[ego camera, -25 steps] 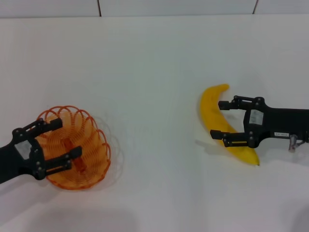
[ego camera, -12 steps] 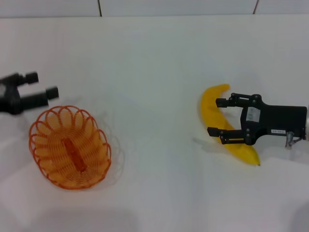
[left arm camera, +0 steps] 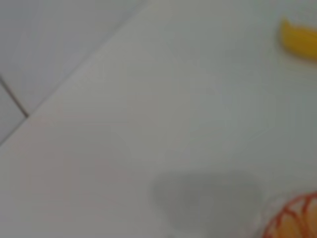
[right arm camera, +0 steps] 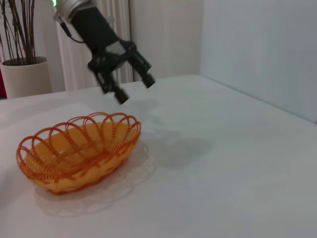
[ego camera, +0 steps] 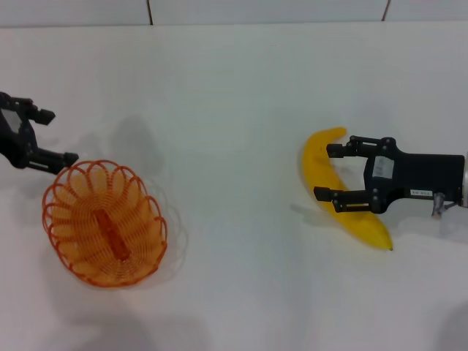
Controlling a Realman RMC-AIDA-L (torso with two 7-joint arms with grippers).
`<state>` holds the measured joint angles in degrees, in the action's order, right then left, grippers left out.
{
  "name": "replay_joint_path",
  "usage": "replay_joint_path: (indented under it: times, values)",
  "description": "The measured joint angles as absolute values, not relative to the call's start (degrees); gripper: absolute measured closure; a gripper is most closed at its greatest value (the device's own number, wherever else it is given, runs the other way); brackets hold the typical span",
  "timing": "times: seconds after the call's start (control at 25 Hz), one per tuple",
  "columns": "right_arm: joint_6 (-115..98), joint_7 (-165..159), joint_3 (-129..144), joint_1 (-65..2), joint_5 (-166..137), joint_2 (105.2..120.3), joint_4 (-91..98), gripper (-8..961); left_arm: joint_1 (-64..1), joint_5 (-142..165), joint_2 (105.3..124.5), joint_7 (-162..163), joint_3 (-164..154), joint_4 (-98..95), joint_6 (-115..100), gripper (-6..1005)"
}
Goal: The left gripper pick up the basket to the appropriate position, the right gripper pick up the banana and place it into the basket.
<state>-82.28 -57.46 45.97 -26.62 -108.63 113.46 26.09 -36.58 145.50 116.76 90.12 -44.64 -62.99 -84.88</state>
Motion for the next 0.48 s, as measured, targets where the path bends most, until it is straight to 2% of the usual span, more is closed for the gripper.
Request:
replay_joint_path:
  times: [0.48]
  values:
    - [-81.9,-57.7,45.7,-27.2,-108.6,113.69,25.9,120,-36.4,144.3,117.05,88.5,-52.4,-61.3,-84.0,144]
